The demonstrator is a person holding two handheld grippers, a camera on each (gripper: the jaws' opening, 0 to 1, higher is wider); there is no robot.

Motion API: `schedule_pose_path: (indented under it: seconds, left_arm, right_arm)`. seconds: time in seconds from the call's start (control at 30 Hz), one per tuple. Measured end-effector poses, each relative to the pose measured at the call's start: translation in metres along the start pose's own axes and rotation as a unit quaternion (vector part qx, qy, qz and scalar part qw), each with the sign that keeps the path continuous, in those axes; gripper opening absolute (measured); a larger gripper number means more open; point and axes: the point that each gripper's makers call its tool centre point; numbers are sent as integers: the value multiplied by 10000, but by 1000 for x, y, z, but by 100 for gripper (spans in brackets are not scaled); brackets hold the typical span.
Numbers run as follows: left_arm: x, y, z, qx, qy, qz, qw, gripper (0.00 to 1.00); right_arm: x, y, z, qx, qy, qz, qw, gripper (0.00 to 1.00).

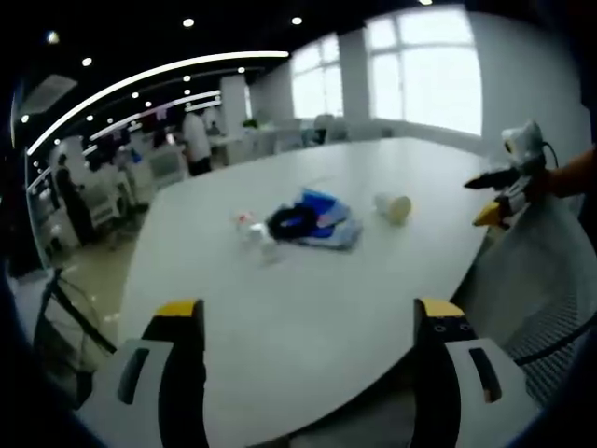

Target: Arrange the tabletop items into an orderly group along one side of the table until the central work area is clear of visible clutter.

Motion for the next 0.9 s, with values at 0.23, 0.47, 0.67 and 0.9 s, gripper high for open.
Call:
schedule_pose_path:
  seconds: [0.23, 0.47, 0.67, 0.9]
  left_arm:
    - [1, 0, -2, -38, -28, 0, 10000, 89]
    - [1, -1, -3, -74, -43, -17, 10000, 89]
    - [2, -1, -3, -73, -36, -46, 10000, 88]
    - [4, -1, -3, -92, -39, -82, 9999, 88]
  right_arm:
    - [0, 0, 0, 7, 8, 11, 10000, 100]
    - [0, 0, 0, 12, 13, 20, 10000, 100]
    - [0, 0, 1, 20, 36, 30, 10000, 99]
    - [-1, -1, 1, 20, 60, 64, 10000, 99]
Point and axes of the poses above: the point that each gripper's makers call its tool centre point, and the gripper's own axes: y roughly forward along the fingers, z roughly to its right, x roughly out of its underside, and after that the axes turned 13 degrees about y, right-handed
